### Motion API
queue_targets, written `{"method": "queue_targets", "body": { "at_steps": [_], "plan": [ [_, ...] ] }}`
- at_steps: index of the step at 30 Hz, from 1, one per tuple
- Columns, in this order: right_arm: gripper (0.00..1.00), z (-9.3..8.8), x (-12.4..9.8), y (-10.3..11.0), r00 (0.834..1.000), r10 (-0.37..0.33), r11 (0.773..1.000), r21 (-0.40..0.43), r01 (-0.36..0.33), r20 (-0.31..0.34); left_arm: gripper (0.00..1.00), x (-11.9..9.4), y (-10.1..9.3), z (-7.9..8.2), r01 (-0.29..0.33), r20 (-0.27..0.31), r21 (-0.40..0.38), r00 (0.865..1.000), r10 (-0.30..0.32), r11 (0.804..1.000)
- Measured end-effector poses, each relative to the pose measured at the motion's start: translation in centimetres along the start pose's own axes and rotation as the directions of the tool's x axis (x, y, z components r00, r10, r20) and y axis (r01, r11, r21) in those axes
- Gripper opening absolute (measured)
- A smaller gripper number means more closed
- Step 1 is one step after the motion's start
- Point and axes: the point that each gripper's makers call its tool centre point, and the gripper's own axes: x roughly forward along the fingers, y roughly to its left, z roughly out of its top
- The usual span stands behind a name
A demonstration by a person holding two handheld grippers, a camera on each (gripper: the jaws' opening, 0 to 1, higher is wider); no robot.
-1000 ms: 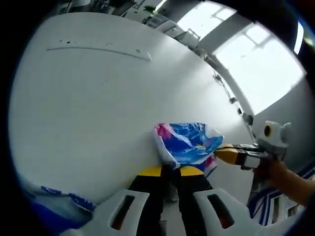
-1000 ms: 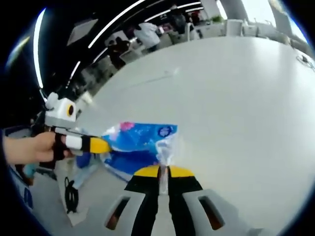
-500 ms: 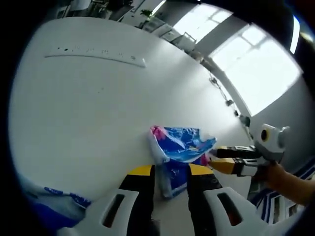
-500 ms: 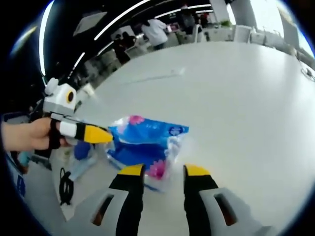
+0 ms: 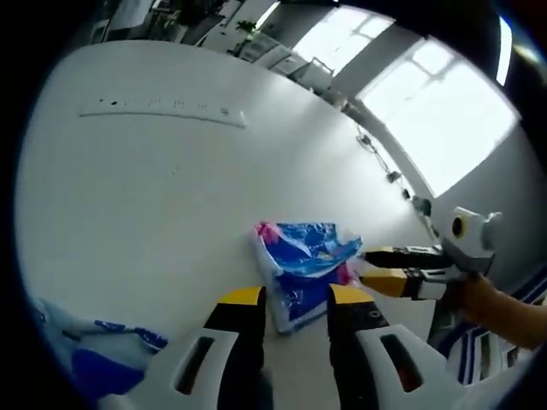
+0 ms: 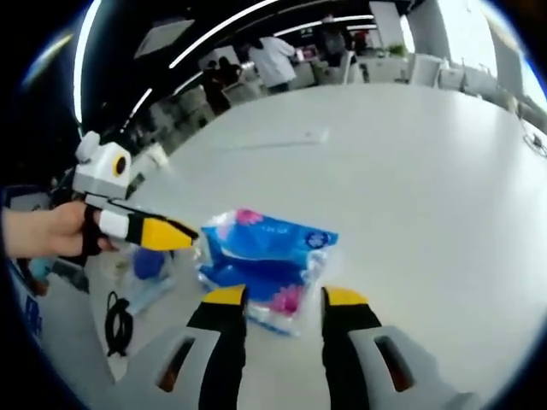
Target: Arrange the tabletop items into an orderly group along one side of the table until the central work area is clear of visible clutter.
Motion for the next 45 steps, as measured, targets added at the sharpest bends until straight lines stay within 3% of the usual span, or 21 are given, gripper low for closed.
{"method": "queue_targets", "body": {
  "at_steps": [8,14,45],
  "plan": [
    [0.42,0.3,-1.1,0.2,1.000,-0.023,1.000,-0.013,0.023,0.010,0.31,-1.2,-0.3,-0.2,-0.008,0.006,0.026,1.000,0.008,1.000],
    [0.51,0.2,-1.7,0.6,0.999,-0.040,0.999,-0.021,0.040,0.009,0.49,-2.0,-0.2,-0.2,-0.030,0.008,0.064,1.000,0.029,0.998],
    [0.59,0.8,-4.9,3.7,0.996,-0.077,0.993,-0.083,0.080,0.044,0.51,-8.5,0.5,-1.0,-0.066,0.050,0.088,0.997,0.061,0.994]
  ]
}}
